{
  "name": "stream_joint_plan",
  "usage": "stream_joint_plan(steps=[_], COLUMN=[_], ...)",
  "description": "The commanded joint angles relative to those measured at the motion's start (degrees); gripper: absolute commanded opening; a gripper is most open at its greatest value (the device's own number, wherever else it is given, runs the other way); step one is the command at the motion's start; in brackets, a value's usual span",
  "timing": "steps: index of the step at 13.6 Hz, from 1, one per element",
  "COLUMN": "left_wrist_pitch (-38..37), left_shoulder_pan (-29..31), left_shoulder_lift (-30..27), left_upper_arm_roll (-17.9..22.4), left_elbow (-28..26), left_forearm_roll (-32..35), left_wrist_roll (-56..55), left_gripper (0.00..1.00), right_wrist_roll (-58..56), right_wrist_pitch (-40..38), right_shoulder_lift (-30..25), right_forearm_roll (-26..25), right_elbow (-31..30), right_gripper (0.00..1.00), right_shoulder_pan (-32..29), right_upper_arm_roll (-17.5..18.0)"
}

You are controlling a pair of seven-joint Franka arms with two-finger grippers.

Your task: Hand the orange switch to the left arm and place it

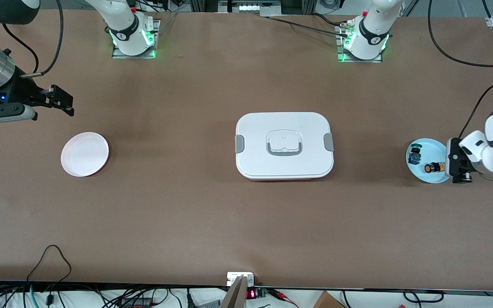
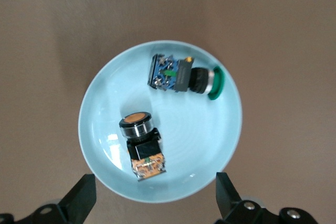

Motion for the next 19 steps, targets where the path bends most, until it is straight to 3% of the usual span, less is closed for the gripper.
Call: stream_joint_plan(steps=[1, 5, 8, 11, 13, 15, 17, 19], left_wrist_pitch=[-12.16, -27.37, -35.73, -40.4, -39.19, -35.08, -33.66, -25.18], left_shoulder_pan=[-1.0, -3.81, -8.29, -8.92, -9.79, -16.61, -26.97, -32.62], left_shoulder_lift=[-0.98, -0.98, -1.07, -2.03, -6.59, -11.94, -16.52, -23.09], left_upper_arm_roll=[-3.51, -5.71, -6.06, -9.92, -7.93, 4.23, 20.84, 27.83], left_elbow=[7.25, 15.7, 21.85, 25.9, 25.65, 24.6, 21.28, 12.95], left_forearm_roll=[-1.83, -7.1, -7.46, -9.39, -14.37, -21.57, -32.72, -33.48], left_wrist_roll=[-9.67, -33.92, -48.52, -64.6, -73.93, -81.41, -87.92, -90.92], left_gripper=[1.0, 1.0, 1.0, 1.0, 1.0, 1.0, 1.0, 1.0], right_wrist_roll=[0.51, 0.6, 0.33, 0.86, 1.21, 1.04, 1.21, 1.21], right_wrist_pitch=[-0.6, -0.87, -7.01, -7.63, -7.63, -7.9, -8.16, -8.16], right_shoulder_lift=[0.62, 0.62, 0.62, 0.36, 0.01, -0.08, -0.17, -0.17], right_forearm_roll=[-1.01, -0.48, 1.79, 2.33, 2.33, 2.33, 2.33, 2.25], right_elbow=[1.71, 2.5, 3.47, 3.65, 3.65, 3.56, 3.56, 3.65], right_gripper=[1.0, 1.0, 1.0, 1.0, 1.0, 1.0, 1.0, 1.0], right_shoulder_pan=[-0.21, -0.47, -1.0, -0.92, -0.83, -0.83, -0.74, -0.65], right_upper_arm_roll=[-0.16, -0.33, -0.6, -0.6, -0.69, -0.6, -0.51, -0.51])
